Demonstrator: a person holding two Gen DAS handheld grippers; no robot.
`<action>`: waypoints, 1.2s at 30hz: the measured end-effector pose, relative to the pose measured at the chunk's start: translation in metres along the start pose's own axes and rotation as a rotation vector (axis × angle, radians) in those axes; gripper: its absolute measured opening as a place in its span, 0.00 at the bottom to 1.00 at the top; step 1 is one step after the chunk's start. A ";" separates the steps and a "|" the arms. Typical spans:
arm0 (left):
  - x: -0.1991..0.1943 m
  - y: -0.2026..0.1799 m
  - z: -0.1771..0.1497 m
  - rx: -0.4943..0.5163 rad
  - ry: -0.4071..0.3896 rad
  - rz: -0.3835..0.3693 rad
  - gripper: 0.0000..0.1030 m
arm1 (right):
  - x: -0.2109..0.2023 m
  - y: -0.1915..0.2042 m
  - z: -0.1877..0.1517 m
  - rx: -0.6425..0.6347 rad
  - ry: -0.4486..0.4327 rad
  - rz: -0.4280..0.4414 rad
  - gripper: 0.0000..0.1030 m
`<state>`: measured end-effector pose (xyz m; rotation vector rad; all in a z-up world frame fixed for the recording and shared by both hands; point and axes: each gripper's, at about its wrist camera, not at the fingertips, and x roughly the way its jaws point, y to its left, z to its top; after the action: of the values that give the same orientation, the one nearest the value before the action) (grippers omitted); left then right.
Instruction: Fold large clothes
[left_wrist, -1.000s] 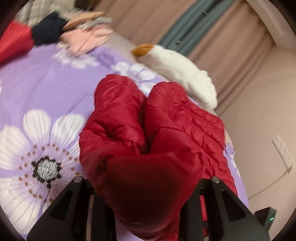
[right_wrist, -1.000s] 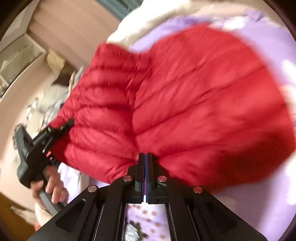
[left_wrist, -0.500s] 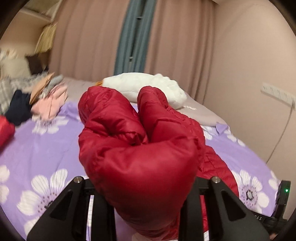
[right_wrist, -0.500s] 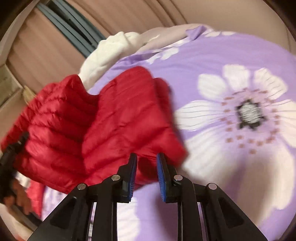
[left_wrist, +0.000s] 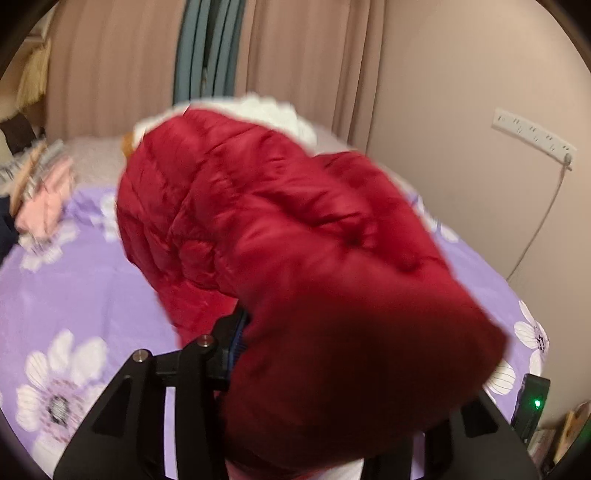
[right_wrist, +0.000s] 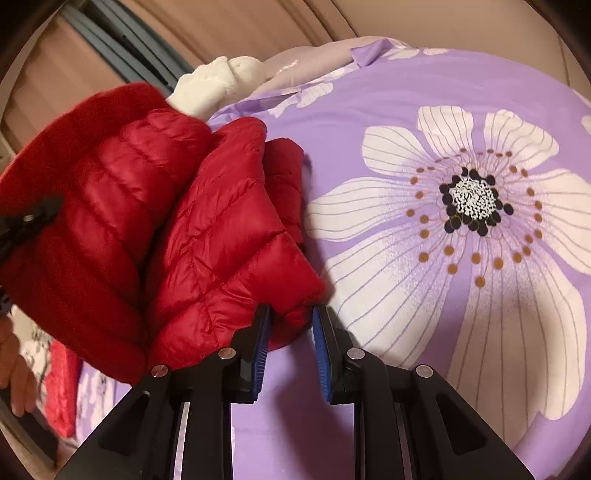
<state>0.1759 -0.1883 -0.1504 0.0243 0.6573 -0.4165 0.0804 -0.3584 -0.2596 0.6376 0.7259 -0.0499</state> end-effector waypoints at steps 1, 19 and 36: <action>0.009 -0.003 -0.002 0.006 0.025 -0.006 0.41 | 0.000 0.000 0.000 -0.002 0.000 -0.001 0.21; 0.066 -0.015 -0.047 0.101 0.151 0.000 0.44 | 0.006 0.008 0.003 -0.042 0.009 -0.049 0.21; 0.047 0.014 -0.037 0.088 0.163 -0.047 0.49 | 0.010 0.007 0.005 -0.026 0.019 -0.065 0.21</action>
<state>0.1930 -0.1873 -0.2093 0.1271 0.8006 -0.4923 0.0927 -0.3538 -0.2598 0.5908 0.7639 -0.0940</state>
